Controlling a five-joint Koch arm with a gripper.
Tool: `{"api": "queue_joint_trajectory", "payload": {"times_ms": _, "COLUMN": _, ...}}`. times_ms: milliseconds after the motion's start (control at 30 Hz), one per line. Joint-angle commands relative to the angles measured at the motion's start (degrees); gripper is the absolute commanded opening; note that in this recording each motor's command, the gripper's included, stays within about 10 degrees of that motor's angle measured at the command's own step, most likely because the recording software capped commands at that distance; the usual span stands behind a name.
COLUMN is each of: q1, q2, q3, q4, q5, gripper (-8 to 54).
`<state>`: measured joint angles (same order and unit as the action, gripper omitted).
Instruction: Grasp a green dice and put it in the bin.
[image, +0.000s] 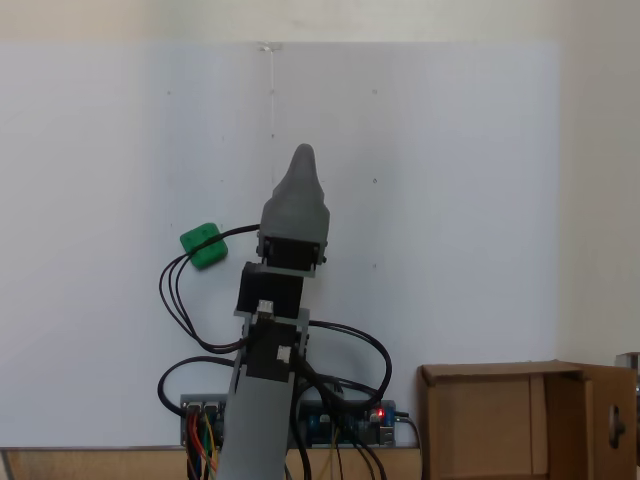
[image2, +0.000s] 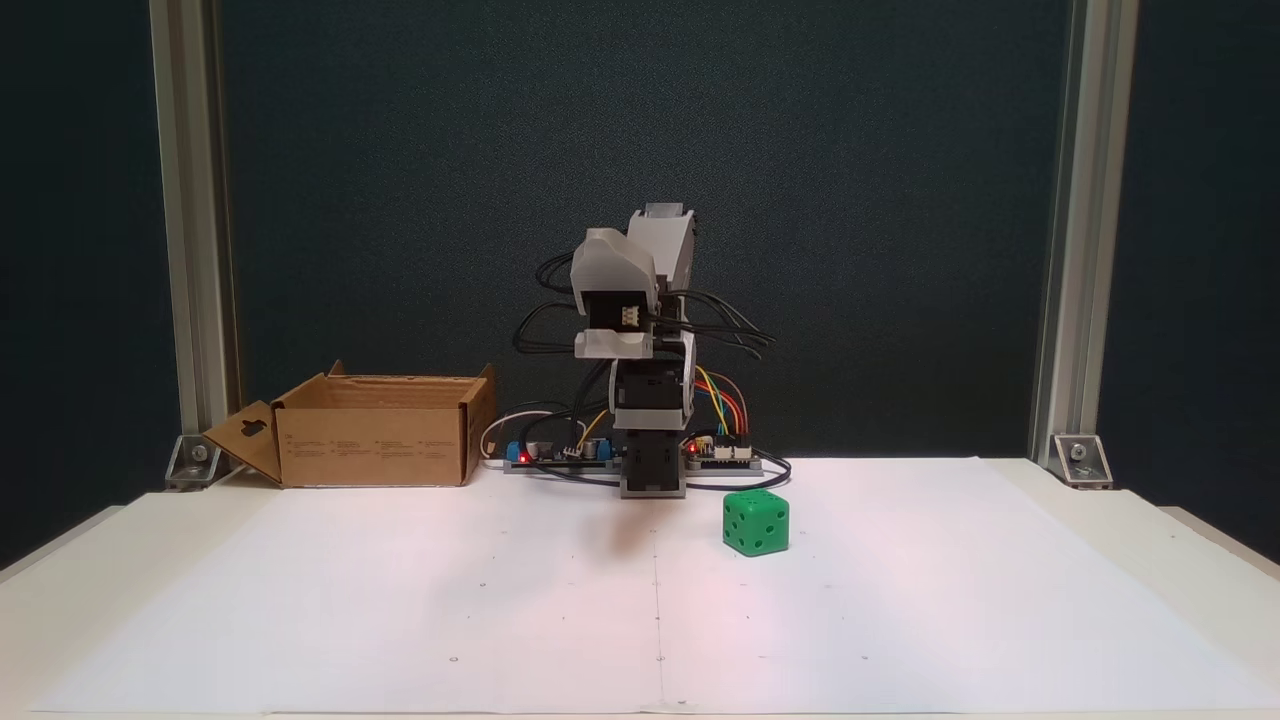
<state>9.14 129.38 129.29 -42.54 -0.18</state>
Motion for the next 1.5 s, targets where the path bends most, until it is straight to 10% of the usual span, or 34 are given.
{"api": "queue_joint_trajectory", "payload": {"times_ms": 0, "q1": 0.0, "q2": 6.33, "q3": -6.42, "q4": -0.18, "q5": -0.97, "gripper": 35.2}}
{"api": "queue_joint_trajectory", "payload": {"times_ms": 267, "q1": -2.99, "q2": 6.24, "q3": -22.15, "q4": 24.5, "q5": -0.88, "gripper": 46.1}}
{"api": "queue_joint_trajectory", "payload": {"times_ms": 1467, "q1": -14.5, "q2": -10.2, "q3": -57.04, "q4": 130.34, "q5": -0.97, "gripper": 44.5}}
